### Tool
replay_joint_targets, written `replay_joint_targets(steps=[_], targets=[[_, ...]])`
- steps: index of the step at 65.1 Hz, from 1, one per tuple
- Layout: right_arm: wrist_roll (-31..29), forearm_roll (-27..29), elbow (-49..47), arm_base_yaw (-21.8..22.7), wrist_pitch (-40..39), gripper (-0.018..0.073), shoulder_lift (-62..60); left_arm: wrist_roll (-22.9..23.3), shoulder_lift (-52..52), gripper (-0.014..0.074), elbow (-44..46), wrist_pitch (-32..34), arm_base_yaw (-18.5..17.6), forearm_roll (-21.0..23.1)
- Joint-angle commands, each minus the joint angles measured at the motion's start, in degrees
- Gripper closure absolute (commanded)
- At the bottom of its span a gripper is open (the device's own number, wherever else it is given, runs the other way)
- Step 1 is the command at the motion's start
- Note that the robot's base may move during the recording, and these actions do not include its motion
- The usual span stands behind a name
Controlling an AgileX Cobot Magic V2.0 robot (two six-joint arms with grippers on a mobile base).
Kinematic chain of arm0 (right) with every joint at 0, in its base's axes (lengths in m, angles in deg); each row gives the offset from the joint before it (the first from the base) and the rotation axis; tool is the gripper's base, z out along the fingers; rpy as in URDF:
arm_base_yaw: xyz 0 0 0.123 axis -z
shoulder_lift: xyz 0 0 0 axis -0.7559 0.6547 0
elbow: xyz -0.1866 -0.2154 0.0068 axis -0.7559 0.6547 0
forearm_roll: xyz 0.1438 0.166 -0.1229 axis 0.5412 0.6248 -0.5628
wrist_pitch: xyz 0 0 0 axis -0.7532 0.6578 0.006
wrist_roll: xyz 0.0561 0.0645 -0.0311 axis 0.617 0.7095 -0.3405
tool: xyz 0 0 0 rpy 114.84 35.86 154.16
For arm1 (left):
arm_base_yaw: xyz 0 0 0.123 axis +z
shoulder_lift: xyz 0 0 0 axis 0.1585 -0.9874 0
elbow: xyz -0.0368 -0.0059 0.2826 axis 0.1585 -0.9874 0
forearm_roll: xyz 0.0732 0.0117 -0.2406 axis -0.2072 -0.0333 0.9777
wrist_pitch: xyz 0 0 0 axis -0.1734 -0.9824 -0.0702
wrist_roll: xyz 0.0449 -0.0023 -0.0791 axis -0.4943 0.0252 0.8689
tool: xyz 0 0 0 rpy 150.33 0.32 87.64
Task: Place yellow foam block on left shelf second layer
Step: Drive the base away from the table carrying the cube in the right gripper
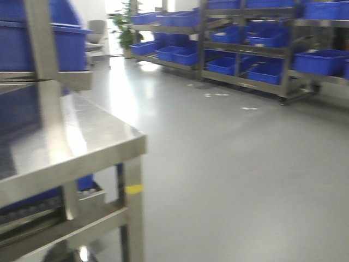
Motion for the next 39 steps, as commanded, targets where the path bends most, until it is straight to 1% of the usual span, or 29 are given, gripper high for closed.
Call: replay_joint_targets(steps=[1,39], targets=[[-0.46,-1.11,-1.54,0.3,-4.45,0.0218,0.81,0.22,-0.46,0.046,-1.48,5.04,-0.34,0.13],[-0.46,-1.11,-1.54,0.3,-4.45,0.0218,0.81,0.22,-0.46,0.046,-1.48,4.69,-0.94,0.13]])
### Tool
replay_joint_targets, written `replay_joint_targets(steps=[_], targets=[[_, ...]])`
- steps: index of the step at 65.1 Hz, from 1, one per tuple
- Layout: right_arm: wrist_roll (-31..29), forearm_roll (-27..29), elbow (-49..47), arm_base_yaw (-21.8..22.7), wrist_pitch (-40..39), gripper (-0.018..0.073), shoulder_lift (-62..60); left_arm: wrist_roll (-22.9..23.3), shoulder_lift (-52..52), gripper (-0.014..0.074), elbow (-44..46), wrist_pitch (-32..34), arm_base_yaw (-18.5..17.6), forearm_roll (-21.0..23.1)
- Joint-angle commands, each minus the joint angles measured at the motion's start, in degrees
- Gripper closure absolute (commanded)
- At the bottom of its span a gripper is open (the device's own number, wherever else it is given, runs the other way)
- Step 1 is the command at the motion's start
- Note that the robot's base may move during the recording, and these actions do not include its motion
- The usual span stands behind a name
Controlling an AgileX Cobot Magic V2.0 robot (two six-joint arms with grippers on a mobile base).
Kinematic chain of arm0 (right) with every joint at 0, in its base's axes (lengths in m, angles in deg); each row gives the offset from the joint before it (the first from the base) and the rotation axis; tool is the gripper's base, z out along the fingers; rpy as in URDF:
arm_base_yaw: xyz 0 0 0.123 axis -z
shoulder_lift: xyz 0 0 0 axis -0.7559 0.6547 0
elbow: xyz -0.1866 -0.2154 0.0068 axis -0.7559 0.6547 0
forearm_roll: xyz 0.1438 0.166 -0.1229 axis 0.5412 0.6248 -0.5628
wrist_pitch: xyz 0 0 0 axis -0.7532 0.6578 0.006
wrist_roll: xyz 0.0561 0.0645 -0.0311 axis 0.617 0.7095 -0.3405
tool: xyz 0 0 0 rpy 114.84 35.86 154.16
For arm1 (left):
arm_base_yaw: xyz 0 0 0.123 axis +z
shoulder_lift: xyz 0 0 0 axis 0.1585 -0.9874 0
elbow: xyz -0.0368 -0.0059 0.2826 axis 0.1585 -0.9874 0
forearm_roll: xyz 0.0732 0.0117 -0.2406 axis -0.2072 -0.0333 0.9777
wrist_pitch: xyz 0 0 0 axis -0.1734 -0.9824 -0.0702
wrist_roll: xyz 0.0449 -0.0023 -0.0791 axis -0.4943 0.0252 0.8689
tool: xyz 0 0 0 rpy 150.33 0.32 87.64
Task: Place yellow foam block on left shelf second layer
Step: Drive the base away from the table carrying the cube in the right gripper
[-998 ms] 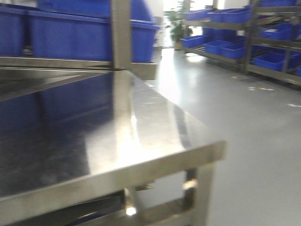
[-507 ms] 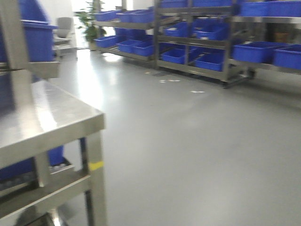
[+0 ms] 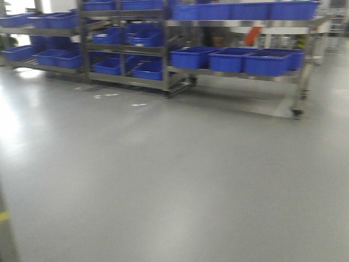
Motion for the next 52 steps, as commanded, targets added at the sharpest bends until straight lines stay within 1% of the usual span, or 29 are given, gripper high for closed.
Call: replay_joint_targets(steps=[1,52], targets=[[-0.46,-1.11,-1.54,0.3,-4.45,0.0218,0.81,0.22,-0.46,0.046,-1.48,5.04,-0.42,0.13],[-0.46,-1.11,-1.54,0.3,-4.45,0.0218,0.81,0.22,-0.46,0.046,-1.48,5.04,-0.45,0.13]])
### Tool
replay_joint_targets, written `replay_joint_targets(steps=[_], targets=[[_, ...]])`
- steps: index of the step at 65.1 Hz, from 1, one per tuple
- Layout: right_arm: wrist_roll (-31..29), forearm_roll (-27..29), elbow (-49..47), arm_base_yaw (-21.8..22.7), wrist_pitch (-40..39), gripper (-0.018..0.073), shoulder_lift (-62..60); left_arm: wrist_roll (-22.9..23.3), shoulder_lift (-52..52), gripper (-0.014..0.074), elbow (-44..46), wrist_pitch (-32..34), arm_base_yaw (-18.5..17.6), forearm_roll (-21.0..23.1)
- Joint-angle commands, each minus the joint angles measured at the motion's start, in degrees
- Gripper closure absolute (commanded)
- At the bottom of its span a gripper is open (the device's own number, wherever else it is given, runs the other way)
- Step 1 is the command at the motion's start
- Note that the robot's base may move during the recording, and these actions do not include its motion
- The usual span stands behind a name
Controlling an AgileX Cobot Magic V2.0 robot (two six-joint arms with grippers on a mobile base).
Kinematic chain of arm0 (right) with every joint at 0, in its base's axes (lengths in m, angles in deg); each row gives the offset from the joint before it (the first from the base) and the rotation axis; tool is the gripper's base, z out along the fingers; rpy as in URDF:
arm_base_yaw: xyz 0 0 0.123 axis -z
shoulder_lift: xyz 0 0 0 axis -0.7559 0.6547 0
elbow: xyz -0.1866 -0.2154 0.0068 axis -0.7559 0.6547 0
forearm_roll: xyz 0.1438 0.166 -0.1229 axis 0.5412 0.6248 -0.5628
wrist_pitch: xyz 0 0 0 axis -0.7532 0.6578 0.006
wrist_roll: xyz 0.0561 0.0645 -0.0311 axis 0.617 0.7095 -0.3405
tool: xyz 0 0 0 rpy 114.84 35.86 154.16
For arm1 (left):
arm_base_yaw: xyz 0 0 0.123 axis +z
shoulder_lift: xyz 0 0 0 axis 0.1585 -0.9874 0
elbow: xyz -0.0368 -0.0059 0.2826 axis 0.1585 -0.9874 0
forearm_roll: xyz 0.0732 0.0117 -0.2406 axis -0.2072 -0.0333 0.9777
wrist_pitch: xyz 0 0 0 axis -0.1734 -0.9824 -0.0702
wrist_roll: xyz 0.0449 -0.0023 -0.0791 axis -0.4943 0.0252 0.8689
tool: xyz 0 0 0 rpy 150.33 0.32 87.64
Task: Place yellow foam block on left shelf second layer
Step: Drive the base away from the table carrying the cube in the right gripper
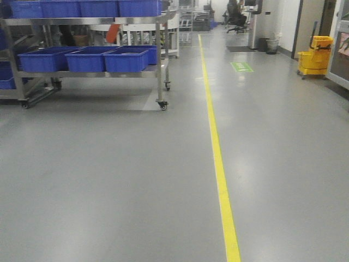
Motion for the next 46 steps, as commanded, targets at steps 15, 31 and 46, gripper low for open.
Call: replay_joint_targets(steps=[15,31,46], targets=[[-0.46,-1.11,-1.54,0.3,-4.56,0.0218,0.84,0.22,-0.46,0.046,-1.48,5.04,-0.42,0.13],[-0.46,-1.11,-1.54,0.3,-4.56,0.0218,0.84,0.22,-0.46,0.046,-1.48,5.04,-0.42,0.13],[-0.46,-1.11,-1.54,0.3,-4.56,0.0218,0.84,0.22,-0.46,0.046,-1.48,4.69,-0.42,0.13]])
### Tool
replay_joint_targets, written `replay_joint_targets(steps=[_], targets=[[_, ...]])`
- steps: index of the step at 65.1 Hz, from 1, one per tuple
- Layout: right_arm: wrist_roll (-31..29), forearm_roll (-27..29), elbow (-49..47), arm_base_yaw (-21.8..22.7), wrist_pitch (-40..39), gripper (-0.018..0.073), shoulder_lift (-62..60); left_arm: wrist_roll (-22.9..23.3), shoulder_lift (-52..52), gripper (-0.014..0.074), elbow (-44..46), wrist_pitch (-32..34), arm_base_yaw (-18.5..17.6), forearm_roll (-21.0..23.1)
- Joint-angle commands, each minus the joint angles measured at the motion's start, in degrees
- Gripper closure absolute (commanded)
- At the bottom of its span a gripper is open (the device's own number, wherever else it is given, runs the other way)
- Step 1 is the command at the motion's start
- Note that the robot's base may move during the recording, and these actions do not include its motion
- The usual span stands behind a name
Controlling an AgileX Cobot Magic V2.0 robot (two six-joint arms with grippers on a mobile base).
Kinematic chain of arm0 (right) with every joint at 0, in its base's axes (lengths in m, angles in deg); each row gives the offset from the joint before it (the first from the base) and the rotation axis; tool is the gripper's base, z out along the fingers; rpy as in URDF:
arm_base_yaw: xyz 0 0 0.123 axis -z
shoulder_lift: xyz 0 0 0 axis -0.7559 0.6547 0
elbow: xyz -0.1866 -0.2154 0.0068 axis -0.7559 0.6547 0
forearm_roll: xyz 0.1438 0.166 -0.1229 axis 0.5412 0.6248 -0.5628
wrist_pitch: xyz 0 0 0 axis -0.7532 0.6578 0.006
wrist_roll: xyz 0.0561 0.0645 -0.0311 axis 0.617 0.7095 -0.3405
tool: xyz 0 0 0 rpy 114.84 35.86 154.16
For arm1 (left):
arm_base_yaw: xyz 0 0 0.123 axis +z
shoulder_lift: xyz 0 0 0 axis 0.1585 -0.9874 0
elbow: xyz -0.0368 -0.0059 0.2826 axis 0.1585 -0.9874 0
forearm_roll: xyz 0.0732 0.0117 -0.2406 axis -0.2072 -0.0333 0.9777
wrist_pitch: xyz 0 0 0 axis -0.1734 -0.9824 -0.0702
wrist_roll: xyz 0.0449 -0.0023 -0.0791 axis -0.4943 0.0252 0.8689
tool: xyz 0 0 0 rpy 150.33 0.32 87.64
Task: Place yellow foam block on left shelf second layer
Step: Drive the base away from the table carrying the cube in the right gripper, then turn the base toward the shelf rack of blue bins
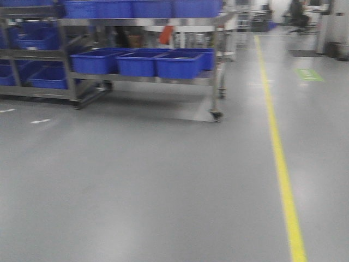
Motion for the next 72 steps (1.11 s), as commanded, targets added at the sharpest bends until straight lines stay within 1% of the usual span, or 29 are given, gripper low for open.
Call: replay_joint_targets(steps=[1,72], targets=[[-0.46,-1.07,-1.54,0.3,-4.63,0.0218,0.93,0.22,-0.46,0.046,-1.48,5.04,-0.42,0.13],[-0.46,-1.07,-1.54,0.3,-4.17,0.0218,0.95,0.22,-0.46,0.046,-1.48,5.04,-0.42,0.13]])
